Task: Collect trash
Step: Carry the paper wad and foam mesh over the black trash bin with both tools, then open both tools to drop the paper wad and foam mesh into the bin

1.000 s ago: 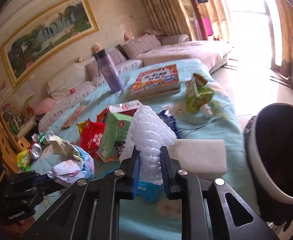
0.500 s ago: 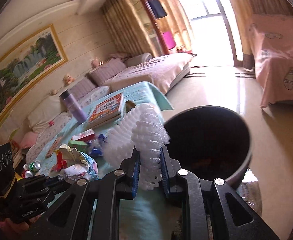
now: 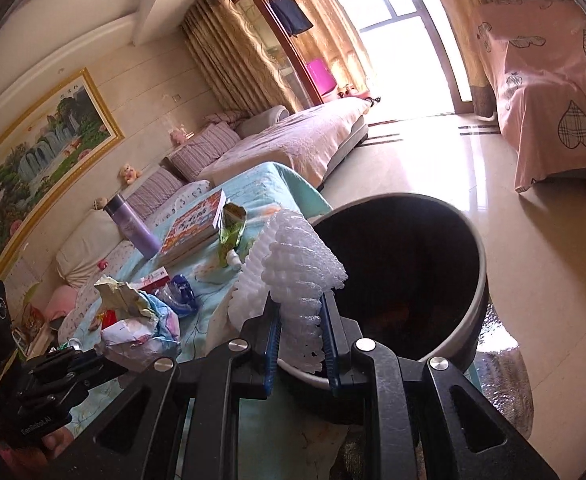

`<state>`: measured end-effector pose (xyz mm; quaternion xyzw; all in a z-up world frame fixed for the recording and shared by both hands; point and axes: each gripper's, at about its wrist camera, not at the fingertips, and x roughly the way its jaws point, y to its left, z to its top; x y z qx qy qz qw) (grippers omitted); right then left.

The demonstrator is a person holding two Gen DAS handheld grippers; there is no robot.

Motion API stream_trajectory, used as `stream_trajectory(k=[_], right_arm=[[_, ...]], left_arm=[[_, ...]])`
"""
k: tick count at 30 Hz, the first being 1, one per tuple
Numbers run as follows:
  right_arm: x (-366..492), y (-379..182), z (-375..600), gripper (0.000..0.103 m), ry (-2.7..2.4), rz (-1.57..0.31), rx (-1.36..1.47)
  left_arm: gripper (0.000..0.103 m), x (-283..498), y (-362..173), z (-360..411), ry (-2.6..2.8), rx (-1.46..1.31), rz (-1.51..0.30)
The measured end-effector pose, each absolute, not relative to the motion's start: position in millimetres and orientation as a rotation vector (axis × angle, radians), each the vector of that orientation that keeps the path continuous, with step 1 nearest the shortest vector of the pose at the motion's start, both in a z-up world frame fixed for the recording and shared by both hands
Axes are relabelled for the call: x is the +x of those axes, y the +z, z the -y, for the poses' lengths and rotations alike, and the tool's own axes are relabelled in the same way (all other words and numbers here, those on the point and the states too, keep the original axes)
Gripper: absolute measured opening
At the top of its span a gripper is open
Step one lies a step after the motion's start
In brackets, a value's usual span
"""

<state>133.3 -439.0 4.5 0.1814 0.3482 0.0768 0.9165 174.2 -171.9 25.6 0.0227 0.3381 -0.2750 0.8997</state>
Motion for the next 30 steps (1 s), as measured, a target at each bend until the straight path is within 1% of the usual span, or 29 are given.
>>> stream_trajectory(k=[6,10,12,18,20,23,25,26,27,30], right_arm=[[140,10,456,0.019,0.104,-0.708,0.358],[145,12,469,0.020,0.081,-0.726,0.327],[150,13,475,0.022,0.081,-0.747,0.314],[158,12,487,0.023,0.068,-0.793,0.275],[162,9,490,0.024,0.072,-0.808,0.268],[167,3,492,0.028,0.068,-0.831,0.253],[171,-2,495,0.039,0.068,-0.845,0.259],[173,-4,497,0.049,0.069,-0.850,0.264],[174,-6,498,0.054,0.071,-0.852,0.267],[176,-9,498,0.057,0.072,-0.856,0.278]], left_arm=[[0.014,186,32,187,-0.596,0.043,-0.704],[0.015,202,38,213,-0.631,0.067,-0.702],[0.015,212,39,228,-0.644,0.085,-0.708],[0.017,251,23,265,-0.674,0.103,-0.787],[0.020,262,16,273,-0.673,0.113,-0.813],[0.029,276,7,284,-0.659,0.134,-0.842],[0.045,281,5,285,-0.652,0.132,-0.850],[0.047,282,5,284,-0.647,0.127,-0.844],[0.049,280,7,284,-0.645,0.125,-0.840],[0.051,276,13,278,-0.637,0.116,-0.828]])
